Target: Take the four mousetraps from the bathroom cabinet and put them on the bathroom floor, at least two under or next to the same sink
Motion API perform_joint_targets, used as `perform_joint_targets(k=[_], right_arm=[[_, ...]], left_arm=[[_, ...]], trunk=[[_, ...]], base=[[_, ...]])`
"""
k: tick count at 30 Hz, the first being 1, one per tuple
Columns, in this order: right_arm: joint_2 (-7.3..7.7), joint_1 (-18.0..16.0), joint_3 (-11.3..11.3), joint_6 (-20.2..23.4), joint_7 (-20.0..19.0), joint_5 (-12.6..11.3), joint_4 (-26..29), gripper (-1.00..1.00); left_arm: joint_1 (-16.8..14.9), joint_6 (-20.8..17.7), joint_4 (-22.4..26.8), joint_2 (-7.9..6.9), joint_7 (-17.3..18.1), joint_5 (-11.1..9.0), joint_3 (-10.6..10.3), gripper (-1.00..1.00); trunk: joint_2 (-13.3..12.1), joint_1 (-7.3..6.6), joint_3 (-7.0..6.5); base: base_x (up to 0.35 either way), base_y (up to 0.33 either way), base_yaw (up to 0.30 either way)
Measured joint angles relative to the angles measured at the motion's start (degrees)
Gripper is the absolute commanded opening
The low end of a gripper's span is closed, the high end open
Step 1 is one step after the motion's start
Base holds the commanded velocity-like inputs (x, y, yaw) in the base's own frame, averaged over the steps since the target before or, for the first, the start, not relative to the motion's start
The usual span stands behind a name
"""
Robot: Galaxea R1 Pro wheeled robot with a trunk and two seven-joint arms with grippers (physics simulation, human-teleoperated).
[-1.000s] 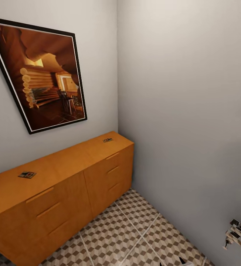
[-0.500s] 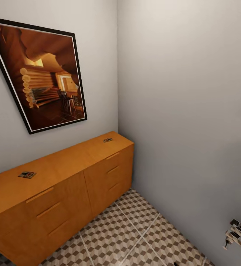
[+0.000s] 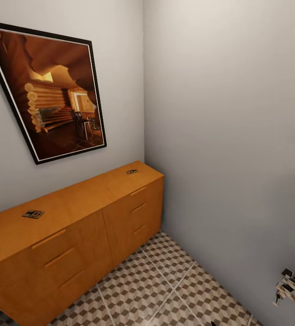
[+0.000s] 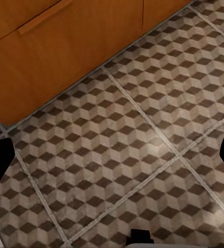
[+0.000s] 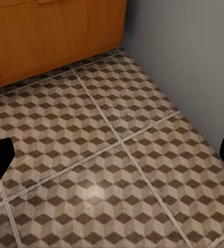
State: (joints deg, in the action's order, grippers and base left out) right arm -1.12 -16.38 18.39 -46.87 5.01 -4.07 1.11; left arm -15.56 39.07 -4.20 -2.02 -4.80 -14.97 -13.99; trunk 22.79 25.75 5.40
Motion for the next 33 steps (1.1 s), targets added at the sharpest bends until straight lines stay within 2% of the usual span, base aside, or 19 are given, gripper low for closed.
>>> perform_joint_targets(k=[12, 16, 22, 23, 24, 25, 33], right_arm=[[-0.01, 0.0, -0.01, 0.01, 0.0, 0.0, 0.0, 1.0], [-0.01, 0.0, -0.01, 0.04, 0.0, 0.02, 0.0, 1.0], [0.07, 0.0, -0.01, 0.02, -0.01, 0.05, 0.0, 1.0], [0.07, 0.0, -0.01, 0.03, -0.01, 0.06, 0.0, 1.0], [0.07, 0.0, -0.01, 0.03, 0.0, 0.06, 0.0, 1.0], [0.08, 0.0, -0.01, 0.04, -0.01, 0.06, 0.0, 1.0], [0.08, 0.0, -0.01, 0.03, -0.01, 0.04, 0.0, 1.0]], left_arm=[[0.01, -0.24, 0.39, 0.58, -0.08, 0.26, 0.1, 1.0], [0.01, -1.54, 1.47, 1.69, -0.1, 0.65, 0.05, 1.0], [-0.02, -3.41, 3.3, 3.62, 0.11, 1.98, -1.98, 1.0], [-0.03, -3.7, 3.59, 3.58, 0.13, 2.09, -2.31, 1.0], [-0.11, -19.39, 10.5, 3.54, 0.08, 2.38, -4.01, 1.0], [-0.04, -21.25, 11.55, 3.43, 0.1, 2.4, -4.12, 1.0], [-0.04, -21.6, 11.82, 1.96, 0.14, 2.46, -4.84, 1.0]], trunk=[[0.0, 0.0, 0.0], [0.0, 0.0, 0.0], [0.0, 0.0, 0.0], [0.0, 0.0, 0.0], [0.0, 0.01, -0.01], [0.01, 0.0, 0.0], [0.0, 0.03, 0.0]], base=[[0.0, 0.0, 0.0], [0.0, 0.0, 0.0], [0.0, 0.0, 0.0], [0.0, 0.0, 0.0], [0.0, 0.0, 0.0], [0.0, 0.0, 0.0], [-0.138, 0.0, 0.0]])
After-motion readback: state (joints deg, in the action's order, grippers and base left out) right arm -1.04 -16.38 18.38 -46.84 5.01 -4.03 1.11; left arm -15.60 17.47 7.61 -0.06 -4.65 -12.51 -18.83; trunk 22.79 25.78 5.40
